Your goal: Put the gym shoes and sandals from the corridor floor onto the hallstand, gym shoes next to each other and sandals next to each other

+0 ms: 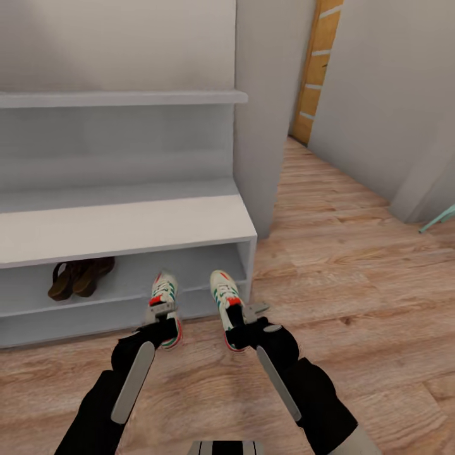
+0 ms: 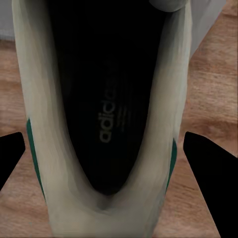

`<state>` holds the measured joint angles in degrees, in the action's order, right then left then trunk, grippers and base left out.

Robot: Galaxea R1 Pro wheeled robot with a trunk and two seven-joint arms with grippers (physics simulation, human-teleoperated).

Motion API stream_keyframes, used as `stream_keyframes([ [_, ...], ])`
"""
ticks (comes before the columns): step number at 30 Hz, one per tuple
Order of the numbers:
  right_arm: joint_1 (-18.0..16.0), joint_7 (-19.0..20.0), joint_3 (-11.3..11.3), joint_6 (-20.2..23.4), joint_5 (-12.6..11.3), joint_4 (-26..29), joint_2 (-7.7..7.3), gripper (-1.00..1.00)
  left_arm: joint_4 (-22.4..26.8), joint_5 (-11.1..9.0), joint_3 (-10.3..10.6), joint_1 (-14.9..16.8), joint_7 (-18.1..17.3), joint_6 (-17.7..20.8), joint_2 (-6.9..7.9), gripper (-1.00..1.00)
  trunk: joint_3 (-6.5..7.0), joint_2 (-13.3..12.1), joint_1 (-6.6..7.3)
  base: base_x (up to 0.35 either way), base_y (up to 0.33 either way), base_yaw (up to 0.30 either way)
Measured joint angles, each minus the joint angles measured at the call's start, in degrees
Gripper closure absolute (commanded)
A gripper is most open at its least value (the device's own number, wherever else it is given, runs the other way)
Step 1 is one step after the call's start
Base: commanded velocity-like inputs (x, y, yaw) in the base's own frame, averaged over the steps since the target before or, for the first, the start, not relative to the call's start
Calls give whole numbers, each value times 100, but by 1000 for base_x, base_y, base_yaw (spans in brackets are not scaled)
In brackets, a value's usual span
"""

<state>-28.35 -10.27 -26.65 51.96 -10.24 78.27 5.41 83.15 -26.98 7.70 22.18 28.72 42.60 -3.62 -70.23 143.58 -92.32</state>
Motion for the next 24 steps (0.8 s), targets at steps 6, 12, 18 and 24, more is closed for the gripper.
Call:
stream_keyframes([
  [6, -268, 1, 6, -10, -29, -310, -2, 100, -155, 3, -98, 260, 4, 120, -5, 100, 0, 0, 0, 170, 285, 0],
  [12, -472, -21, -2, -62, -44, -823, 26, 100, -304, 11, 210, 300, 15, -73, -16, 100, -1, 0, 0, 189, 146, 0],
  [18, -530, 12, -25, -376, 0, -1125, 51, 100, -312, 50, 546, 312, 107, -121, -78, 100, 0, 0, 0, 26, 17, 0],
  [24, -536, -33, -30, -398, -2, -1093, 71, 100, -308, 53, 595, 314, 607, -104, -84, 100, 0, 0, 0, 2, 1, 0],
])
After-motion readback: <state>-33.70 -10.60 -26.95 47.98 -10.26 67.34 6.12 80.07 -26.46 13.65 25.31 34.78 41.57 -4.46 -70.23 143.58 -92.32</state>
